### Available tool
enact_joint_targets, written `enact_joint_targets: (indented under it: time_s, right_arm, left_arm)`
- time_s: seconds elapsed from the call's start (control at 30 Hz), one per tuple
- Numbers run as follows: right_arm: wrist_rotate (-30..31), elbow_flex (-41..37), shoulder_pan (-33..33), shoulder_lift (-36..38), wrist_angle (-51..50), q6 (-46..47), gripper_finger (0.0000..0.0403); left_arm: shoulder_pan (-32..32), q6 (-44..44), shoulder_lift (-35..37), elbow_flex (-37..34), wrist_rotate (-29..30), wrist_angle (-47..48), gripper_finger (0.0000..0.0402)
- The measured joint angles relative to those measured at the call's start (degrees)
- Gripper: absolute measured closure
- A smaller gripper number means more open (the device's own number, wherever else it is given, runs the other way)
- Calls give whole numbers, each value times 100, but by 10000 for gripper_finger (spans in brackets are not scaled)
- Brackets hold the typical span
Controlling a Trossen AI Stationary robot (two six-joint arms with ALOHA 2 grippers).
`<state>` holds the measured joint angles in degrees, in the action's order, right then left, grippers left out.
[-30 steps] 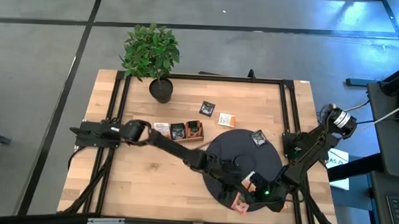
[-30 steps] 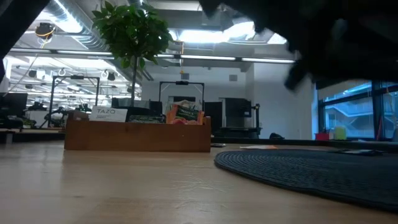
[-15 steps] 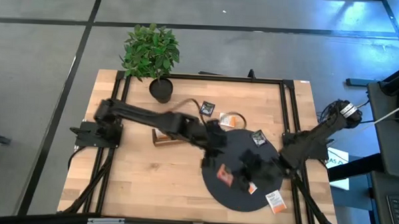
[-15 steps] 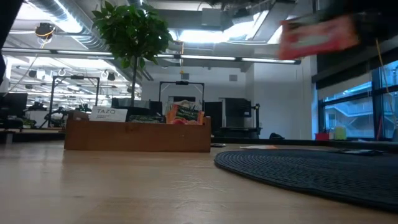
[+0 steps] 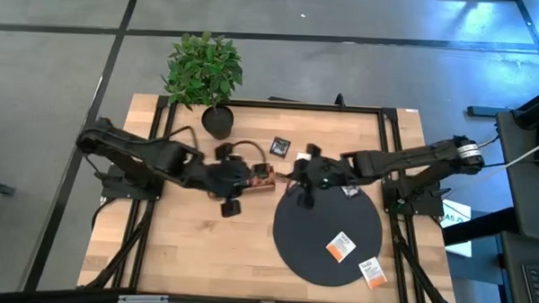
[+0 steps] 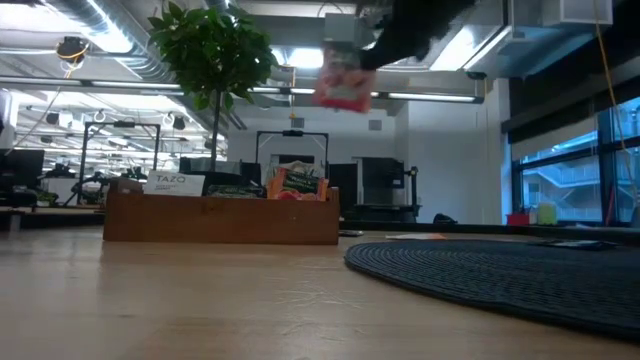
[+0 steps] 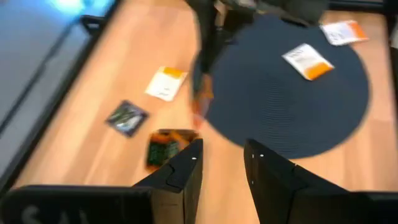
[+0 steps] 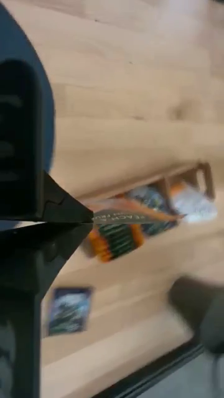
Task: Pick & Place Tea
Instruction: Put the orange tea bag into the right section of the wooden organizer
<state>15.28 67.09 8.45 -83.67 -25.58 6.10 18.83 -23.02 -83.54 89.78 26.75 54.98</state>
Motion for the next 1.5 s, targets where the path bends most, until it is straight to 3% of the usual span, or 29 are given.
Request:
enact_joint_targets:
  time_s: [0.13,0.27,0.47,1.07,1.3,1.5]
  right_arm:
    - [-624,0,-328,-449,530,-704,399]
    - [-621,0,-507,-887,787,-1272,399]
    - [-783,-4,-673,-1447,1163,-1840,399]
    - [-906,-2,-724,-2408,1517,-2187,399]
    - [-895,0,-721,-2432,1613,-2187,397]
    - [-895,126,-721,-2432,1599,-2185,369]
  left_arm:
    - [242,-506,457,-464,560,155,288]
    - [375,-1010,719,-720,701,371,288]
    - [400,-1078,828,-886,708,470,288]
    - [396,-1075,812,-886,832,531,288]
    - [396,-1074,810,-886,847,548,288]
    - [396,-1074,810,-886,888,568,288]
